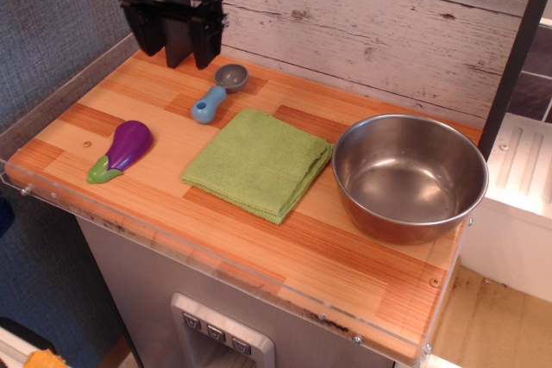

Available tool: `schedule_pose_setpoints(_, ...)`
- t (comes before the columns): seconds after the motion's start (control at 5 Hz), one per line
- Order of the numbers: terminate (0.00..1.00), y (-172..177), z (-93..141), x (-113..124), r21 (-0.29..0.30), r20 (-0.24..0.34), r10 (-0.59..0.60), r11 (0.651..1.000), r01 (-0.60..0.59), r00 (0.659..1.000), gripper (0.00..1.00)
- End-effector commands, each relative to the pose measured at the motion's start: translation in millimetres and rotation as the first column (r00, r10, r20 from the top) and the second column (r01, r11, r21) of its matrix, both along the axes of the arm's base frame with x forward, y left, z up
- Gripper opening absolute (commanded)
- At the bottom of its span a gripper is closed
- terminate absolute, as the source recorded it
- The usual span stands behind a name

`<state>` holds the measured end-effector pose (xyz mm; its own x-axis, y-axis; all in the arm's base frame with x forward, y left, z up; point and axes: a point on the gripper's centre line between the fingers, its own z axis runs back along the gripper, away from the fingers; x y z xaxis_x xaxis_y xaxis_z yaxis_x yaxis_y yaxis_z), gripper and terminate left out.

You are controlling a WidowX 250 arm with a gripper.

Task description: Put the spoon on the cloth.

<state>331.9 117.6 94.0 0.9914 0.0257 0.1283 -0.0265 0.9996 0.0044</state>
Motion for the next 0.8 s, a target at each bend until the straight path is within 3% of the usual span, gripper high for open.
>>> schedule_pose_setpoints(0.0,0.00,24.7,-13.2,25.8,0.046,0.030,0.069,0.996,-0.071,0.997,1.00)
schedule_pose_setpoints(0.6,0.00,1.4,-41.9,42.5,0.052,0.010,0.045,0.998,-0.046,0.999,1.00)
